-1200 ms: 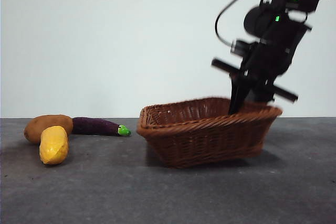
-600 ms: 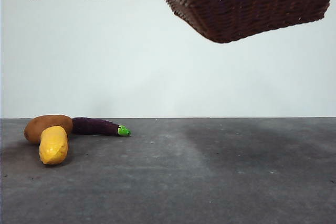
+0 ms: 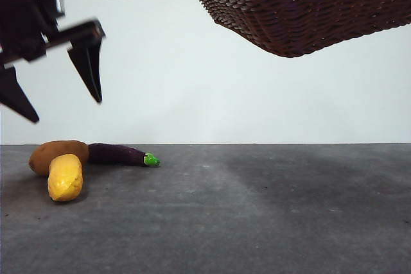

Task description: Help me put the vegetables on the table into the basket

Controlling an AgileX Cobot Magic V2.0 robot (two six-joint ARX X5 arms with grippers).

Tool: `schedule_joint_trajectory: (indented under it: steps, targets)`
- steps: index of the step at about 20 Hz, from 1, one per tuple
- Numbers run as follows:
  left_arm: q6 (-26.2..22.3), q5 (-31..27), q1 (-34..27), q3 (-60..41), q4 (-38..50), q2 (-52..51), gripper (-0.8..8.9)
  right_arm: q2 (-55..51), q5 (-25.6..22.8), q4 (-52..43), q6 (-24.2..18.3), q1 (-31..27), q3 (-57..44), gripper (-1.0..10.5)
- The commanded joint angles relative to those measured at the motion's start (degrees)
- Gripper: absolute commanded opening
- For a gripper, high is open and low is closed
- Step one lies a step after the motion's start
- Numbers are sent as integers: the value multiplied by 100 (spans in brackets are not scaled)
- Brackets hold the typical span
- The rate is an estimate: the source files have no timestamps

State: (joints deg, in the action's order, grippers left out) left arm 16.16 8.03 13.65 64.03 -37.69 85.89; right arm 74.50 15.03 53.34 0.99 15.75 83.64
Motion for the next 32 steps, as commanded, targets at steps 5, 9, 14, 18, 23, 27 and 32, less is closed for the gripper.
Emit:
schedule_joint_trajectory:
  steps: [5,9,14,18,23,27,32]
  targets:
    - [361,-518,68,-9,229,660,689,-15,125,-103,-118,4,44,-12]
    - [562,-579,68,-9,302,946,689,-15,212,-131,-151,4,44,-12]
    - [669,-656,109,-9,315,1283,688,-15,212,-142,-188,4,44,-12]
    - [682,-654,155,-9,367,1530,686,-13,214,-131,-229,4,44,-12]
    - [739,-649,177,-9,446,1561,331,-13,212,-96,-280,4,44,-12]
    - [734,-483,195,-9,428,1561,44,-11,212,-90,-278,4,44,-12]
    - [734,-299,216,-9,387,1561,-8,-11,212,-31,-280,4,44,-12]
